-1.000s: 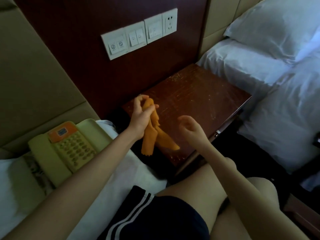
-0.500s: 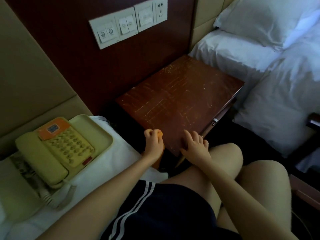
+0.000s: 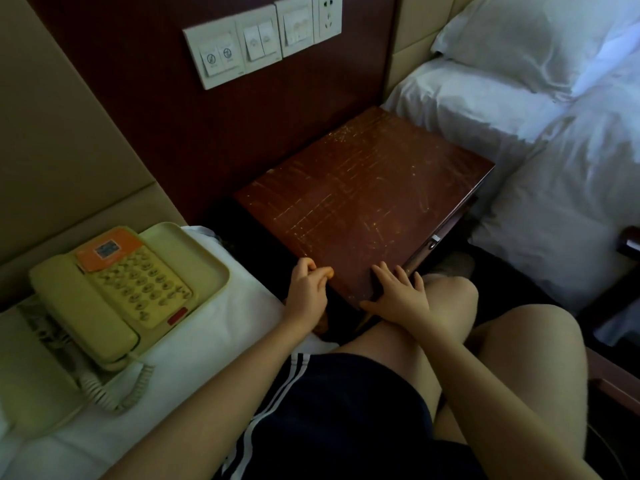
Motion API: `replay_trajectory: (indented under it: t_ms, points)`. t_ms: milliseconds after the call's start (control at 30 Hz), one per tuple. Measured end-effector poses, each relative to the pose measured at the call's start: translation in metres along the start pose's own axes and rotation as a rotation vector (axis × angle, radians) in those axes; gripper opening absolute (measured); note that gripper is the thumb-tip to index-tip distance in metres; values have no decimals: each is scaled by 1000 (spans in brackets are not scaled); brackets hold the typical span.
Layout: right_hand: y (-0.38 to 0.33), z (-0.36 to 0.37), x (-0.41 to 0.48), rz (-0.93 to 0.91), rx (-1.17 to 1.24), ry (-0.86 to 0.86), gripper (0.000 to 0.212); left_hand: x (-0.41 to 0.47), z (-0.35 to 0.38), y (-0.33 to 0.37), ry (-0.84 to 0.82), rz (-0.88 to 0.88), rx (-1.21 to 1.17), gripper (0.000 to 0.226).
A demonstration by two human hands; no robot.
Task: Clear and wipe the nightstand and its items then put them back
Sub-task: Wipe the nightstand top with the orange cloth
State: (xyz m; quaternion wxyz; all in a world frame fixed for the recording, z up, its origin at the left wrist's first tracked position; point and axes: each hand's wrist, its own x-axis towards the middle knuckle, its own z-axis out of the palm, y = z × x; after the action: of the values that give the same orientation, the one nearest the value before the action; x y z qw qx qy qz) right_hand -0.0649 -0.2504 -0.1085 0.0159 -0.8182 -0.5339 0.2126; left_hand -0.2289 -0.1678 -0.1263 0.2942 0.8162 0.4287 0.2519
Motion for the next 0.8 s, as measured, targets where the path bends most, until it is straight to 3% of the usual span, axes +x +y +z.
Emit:
replay_trajectory:
  t_ms: [100,267,333,500,600,700,800]
  points:
    - [11,10,-5,-11,75,-23,84,-13,8,7,-23,156,88,28]
    - [19,32,-14,-23,85,67,77,-33,8,18,-215,449,125,26]
    - [22,38,-15,-35,77,82,75,-26,6,13,-188,422,142,24]
    - [27,37,-10,-69,30,115,73,-2,7,3,33,36,102,29]
    - [26,39,-14,-63,29,127,72,-15,15,12,-10,173,74,26]
    - [24,42,-14,-59,25,133,73,-28,16,17,-186,357,22,26]
    - [26,44,-11,-46,22,140,73,-20,13,14,-229,418,74,25]
